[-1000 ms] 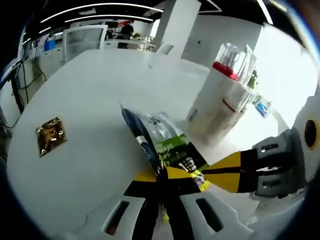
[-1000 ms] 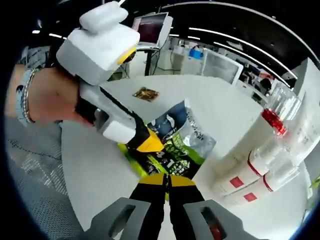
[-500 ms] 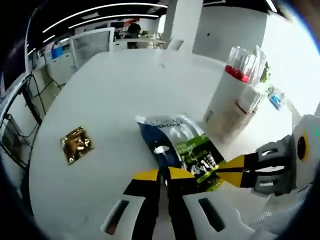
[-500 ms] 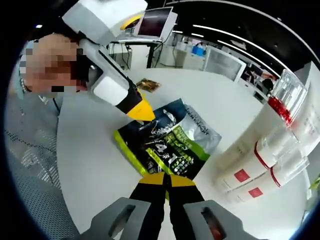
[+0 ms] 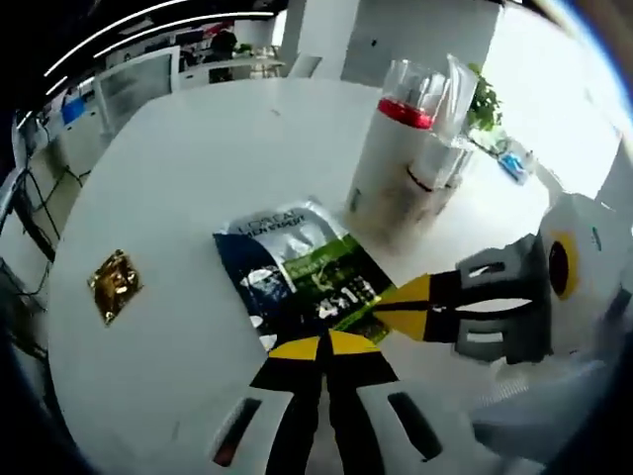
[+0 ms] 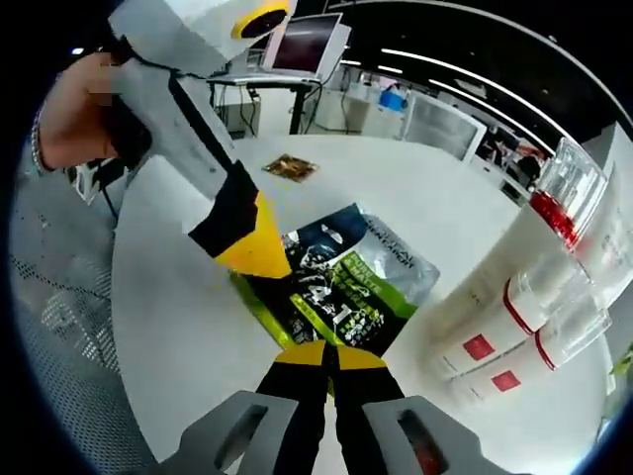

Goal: Arrange the skincare products in the storage area until every visible bottle or jar stands upright without overlapping.

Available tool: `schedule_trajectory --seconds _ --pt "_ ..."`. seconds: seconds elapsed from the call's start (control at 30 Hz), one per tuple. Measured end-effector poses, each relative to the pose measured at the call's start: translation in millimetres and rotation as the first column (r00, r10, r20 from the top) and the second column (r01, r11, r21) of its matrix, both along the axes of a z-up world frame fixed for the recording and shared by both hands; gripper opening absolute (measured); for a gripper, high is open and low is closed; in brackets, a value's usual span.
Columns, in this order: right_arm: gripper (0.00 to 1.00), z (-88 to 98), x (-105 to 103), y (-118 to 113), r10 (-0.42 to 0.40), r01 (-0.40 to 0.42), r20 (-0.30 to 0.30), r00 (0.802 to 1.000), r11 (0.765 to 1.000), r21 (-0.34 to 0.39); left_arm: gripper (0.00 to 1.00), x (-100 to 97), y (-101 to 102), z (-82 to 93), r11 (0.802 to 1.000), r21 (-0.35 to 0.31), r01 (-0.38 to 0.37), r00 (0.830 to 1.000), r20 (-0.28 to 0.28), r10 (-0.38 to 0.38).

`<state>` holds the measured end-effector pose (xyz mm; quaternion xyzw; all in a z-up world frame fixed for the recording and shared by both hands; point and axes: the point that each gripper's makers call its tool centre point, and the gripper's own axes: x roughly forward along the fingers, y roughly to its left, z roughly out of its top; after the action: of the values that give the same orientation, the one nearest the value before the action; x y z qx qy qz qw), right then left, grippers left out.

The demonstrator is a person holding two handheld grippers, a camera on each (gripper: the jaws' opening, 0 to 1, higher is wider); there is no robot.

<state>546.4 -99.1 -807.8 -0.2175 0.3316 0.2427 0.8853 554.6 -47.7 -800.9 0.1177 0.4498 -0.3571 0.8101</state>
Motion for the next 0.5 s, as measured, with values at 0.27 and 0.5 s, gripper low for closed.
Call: schedule_trajectory --seconds 0.27,0.5 --pt "0.0 0.3 2.8 -5.1 -0.03 0.03 -0.005 1.0 0.999 0.014 0.05 10.7 3.1 -6.1 0.997 0.075 0.018 0.993 0.112 -0.026" --pt "0.0 0.4 6.4 -8.0 -0.021 0.021 0.029 0.999 1.0 -0.003 0.05 13.5 -0.4 -5.3 0.996 0.077 0.042 0.985 0.161 -0.054"
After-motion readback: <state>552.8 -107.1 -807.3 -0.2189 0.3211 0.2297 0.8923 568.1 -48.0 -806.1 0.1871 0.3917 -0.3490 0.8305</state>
